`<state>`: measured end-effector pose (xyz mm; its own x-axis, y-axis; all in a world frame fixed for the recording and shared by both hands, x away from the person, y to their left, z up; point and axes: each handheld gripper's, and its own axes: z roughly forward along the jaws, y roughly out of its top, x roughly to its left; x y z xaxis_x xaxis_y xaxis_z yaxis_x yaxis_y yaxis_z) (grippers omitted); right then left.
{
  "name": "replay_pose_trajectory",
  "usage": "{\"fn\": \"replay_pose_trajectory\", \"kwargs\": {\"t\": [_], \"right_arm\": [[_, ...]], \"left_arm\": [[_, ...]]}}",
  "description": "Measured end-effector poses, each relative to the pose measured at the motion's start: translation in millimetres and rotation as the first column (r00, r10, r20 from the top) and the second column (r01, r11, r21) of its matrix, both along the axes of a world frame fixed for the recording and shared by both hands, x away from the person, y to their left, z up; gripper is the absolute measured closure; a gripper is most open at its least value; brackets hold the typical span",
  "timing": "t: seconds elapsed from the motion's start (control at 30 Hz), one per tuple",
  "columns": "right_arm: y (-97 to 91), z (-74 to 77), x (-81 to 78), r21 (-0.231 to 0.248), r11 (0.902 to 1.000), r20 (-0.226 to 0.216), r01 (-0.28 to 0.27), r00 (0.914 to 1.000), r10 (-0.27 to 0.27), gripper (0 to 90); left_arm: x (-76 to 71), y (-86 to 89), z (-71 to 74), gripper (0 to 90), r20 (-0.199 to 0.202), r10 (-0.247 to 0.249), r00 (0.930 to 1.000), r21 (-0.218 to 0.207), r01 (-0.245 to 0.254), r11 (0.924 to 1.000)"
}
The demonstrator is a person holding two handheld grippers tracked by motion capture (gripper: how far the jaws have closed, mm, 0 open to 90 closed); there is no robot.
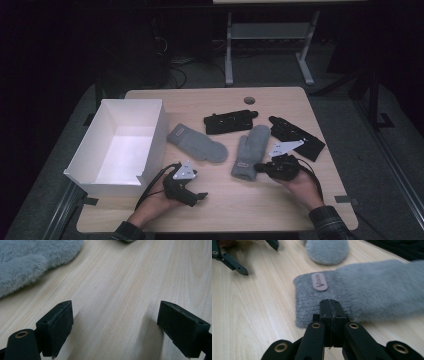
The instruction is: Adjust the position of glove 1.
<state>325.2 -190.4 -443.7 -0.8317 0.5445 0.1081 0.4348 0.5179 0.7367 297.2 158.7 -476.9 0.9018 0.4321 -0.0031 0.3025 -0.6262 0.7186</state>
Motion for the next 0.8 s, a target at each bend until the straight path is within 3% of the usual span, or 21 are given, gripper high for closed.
{"fn": "replay_pose_trajectory", "kwargs": {"t": [0.23,0.4,0.57,0.8], "right_arm": [[11.8,7.0,3.4,-0.019,0.9997,0.016,-0.014,0.9998,0.014,90.0],[11.9,15.9,23.7,0.003,0.9995,0.047,0.032,0.9984,-0.032,90.0],[14.0,10.4,39.6,-0.003,0.9987,0.036,0.051,0.9981,-0.051,90.0],[21.0,-2.8,40.2,-0.038,0.9988,-0.017,0.032,0.9993,-0.032,90.0]], "left_arm": [[0.2,0.2,0.4,12.7,0.002,-0.001,1.0000,0.006,0.001,1.0000],[0.1,0.0,0.3,12.7,-0.002,-0.001,1.0000,0.004,0.001,1.0000],[-0.2,-0.1,0.2,12.7,-0.006,0.001,1.0000,0.001,-0.001,1.0000],[-0.1,-0.1,0.2,12.7,-0.005,0.000,1.0000,0.001,0.000,1.0000]]}}
